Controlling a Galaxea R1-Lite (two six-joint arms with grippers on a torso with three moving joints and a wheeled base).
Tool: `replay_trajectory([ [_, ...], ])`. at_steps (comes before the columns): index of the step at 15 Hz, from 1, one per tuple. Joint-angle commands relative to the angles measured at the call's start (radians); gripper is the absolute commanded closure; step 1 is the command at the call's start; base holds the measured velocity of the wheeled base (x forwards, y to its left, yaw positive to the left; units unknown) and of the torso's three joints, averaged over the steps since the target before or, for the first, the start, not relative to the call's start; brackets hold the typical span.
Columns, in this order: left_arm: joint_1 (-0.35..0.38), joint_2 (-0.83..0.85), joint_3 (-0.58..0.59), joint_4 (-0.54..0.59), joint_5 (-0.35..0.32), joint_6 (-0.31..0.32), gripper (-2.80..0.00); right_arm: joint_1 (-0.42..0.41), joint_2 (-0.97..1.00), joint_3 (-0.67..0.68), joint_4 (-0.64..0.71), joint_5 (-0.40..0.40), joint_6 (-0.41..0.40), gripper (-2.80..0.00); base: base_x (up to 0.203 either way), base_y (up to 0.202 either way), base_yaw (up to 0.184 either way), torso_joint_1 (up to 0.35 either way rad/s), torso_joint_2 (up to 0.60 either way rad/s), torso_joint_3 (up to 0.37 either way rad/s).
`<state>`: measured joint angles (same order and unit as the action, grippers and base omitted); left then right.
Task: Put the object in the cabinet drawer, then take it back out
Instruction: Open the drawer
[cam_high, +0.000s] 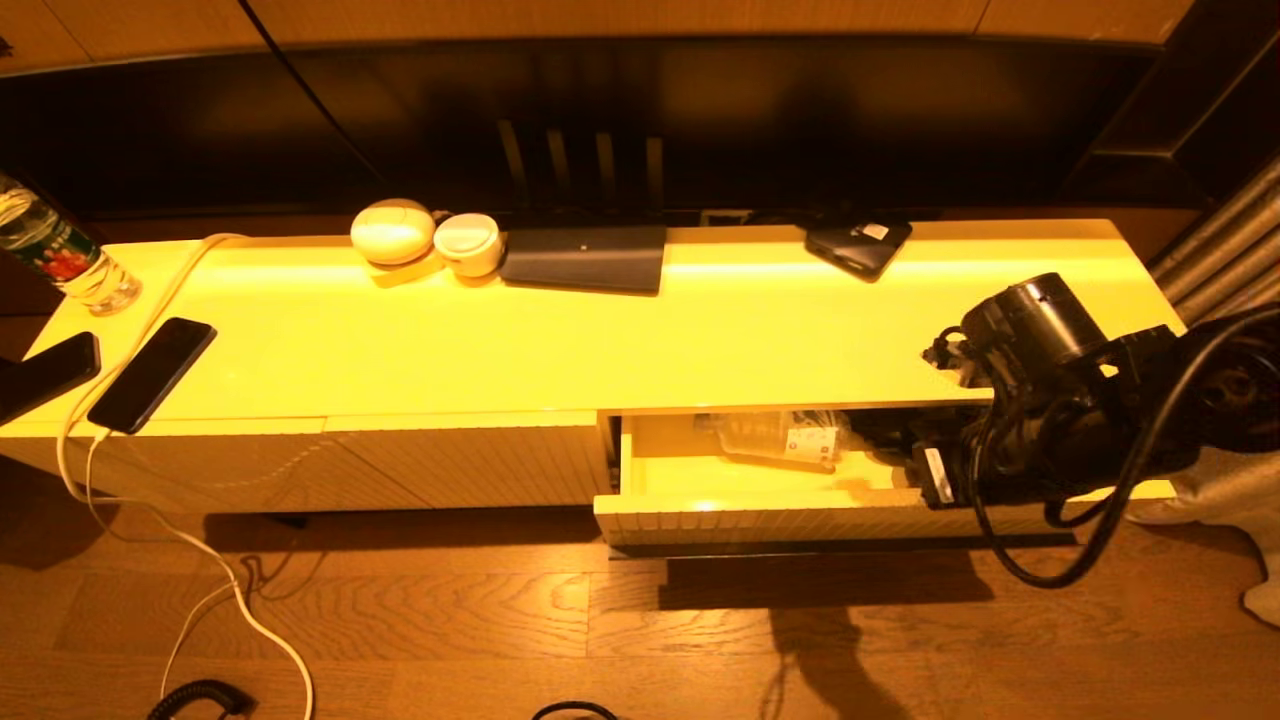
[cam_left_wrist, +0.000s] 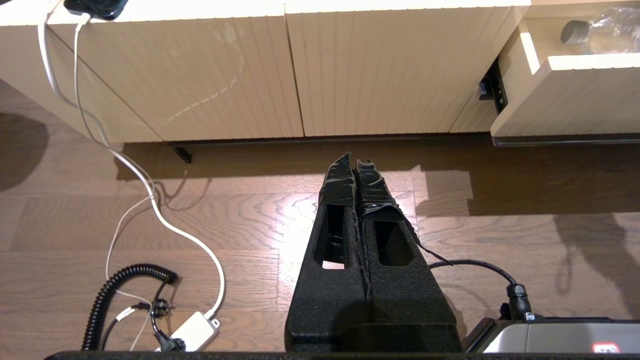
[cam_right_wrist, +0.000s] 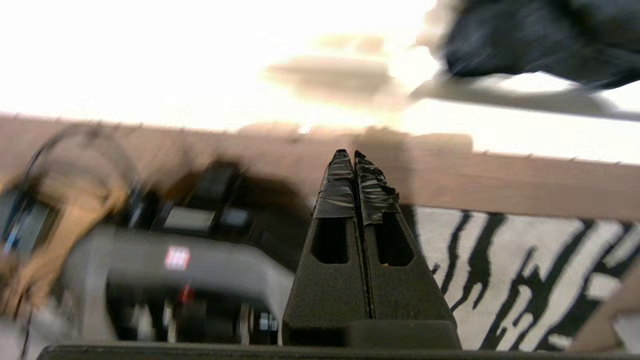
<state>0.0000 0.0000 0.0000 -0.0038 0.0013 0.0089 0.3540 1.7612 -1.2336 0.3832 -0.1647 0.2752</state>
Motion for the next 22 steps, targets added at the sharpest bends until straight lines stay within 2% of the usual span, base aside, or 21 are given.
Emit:
replay_trajectory([
  [1, 0.0, 0.0, 0.002, -0.001, 0.0, 0.0, 0.0, 0.0, 0.085, -0.056, 0.003, -0.043, 0.027, 0.0, 0.0, 0.0, 0.0, 0.0, 0.0, 0.0],
  [9, 0.0, 0.0, 0.002, -0.001, 0.0, 0.0, 0.0, -0.007, 0.127, -0.144, 0.003, -0.039, 0.033, 0.0, 0.0, 0.0, 0.0, 0.0, 0.0, 0.0],
  [22, 0.0, 0.0, 0.002, -0.001, 0.0, 0.0, 0.0, -0.053, 0.199, -0.162, -0.029, -0.015, 0.03, 0.0, 0.0, 0.0, 0.0, 0.0, 0.0, 0.0],
])
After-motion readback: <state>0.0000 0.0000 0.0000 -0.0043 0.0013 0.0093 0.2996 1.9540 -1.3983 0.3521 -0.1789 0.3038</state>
